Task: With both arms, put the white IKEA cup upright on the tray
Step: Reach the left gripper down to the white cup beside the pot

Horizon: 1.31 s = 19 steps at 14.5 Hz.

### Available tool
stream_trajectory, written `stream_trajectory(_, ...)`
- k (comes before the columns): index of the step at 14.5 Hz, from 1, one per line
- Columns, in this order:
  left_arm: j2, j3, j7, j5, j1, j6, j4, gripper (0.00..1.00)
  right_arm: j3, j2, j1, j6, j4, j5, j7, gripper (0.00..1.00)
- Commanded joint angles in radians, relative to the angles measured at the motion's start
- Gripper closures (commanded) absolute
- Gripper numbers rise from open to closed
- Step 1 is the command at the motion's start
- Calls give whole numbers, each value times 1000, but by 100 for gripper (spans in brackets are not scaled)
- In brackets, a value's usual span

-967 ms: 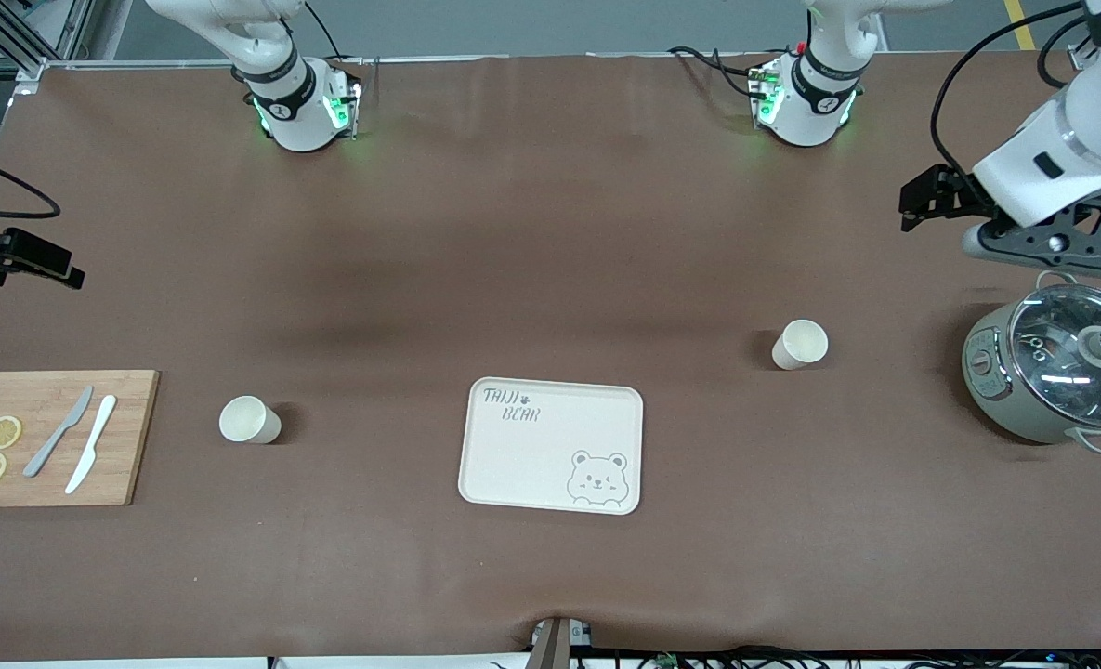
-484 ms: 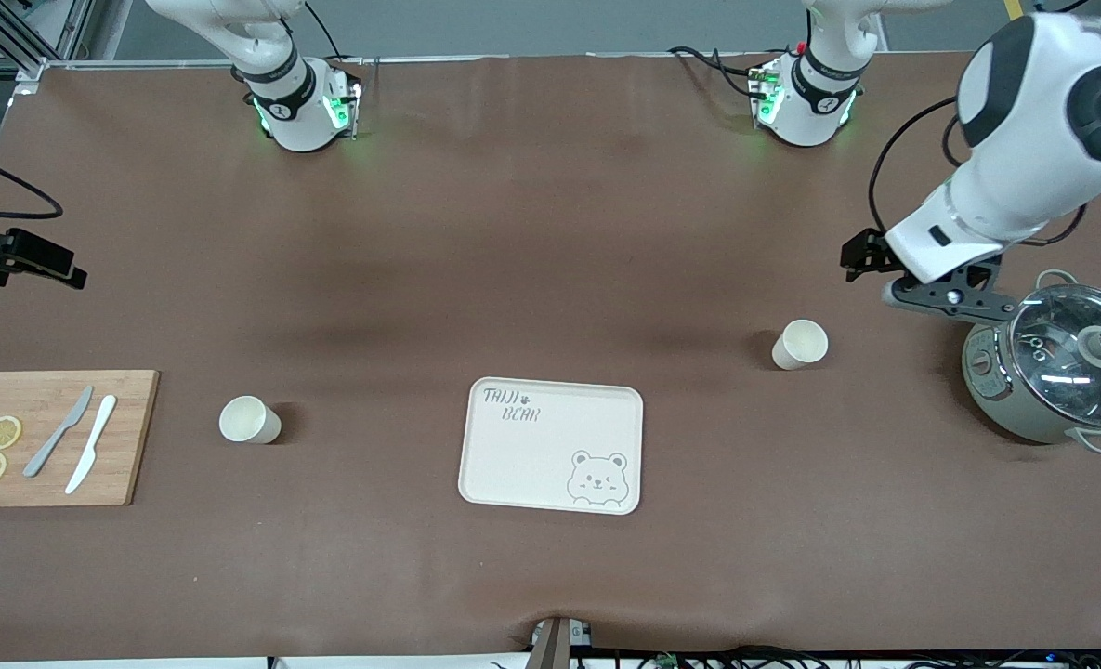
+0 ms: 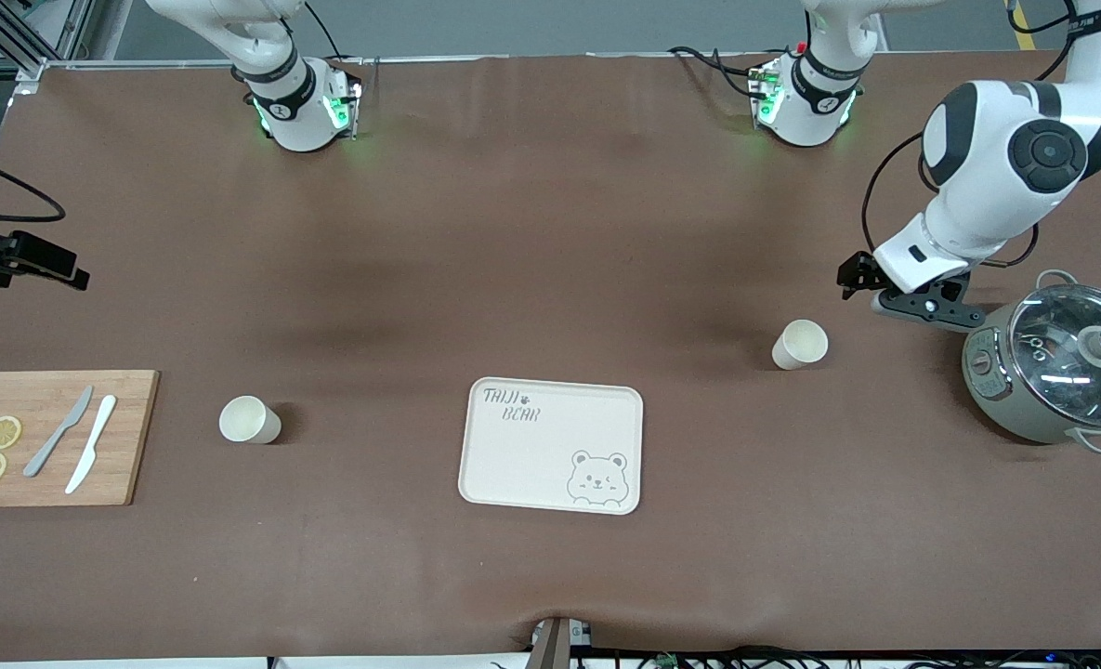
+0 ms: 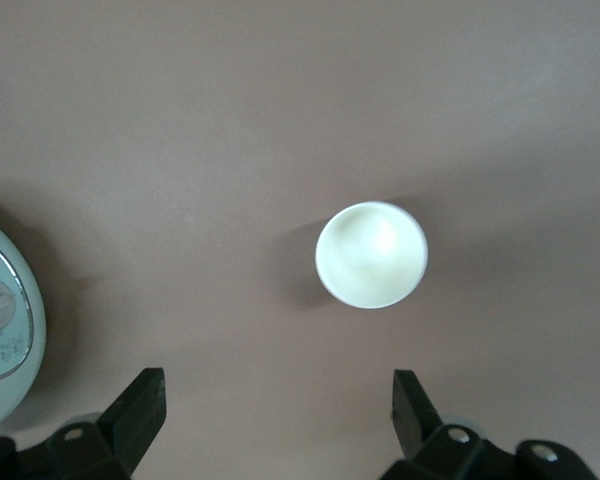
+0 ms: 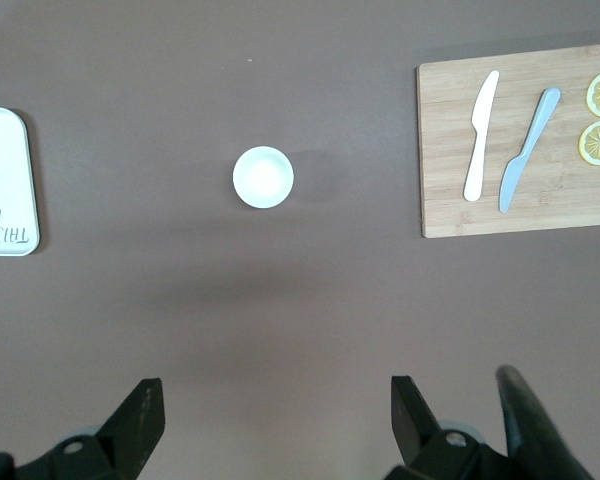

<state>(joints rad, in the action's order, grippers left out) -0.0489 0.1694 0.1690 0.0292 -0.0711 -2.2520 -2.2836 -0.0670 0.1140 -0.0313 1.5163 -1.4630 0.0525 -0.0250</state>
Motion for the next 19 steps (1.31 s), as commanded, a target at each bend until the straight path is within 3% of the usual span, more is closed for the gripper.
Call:
stream_trajectory(1, 3, 5, 15, -3, -6, -84, -59, 0, 9, 0, -18, -8, 1, 9, 0, 0)
stream_trajectory(9, 161, 5, 15, -3, -4, -404, -152, 0, 9, 0, -24, -47, 0, 9, -1, 0)
stream_trajectory(19, 296, 5, 18, 3, -2, -563, -142, 0, 9, 6, -25, -50, 0, -2, -3, 0)
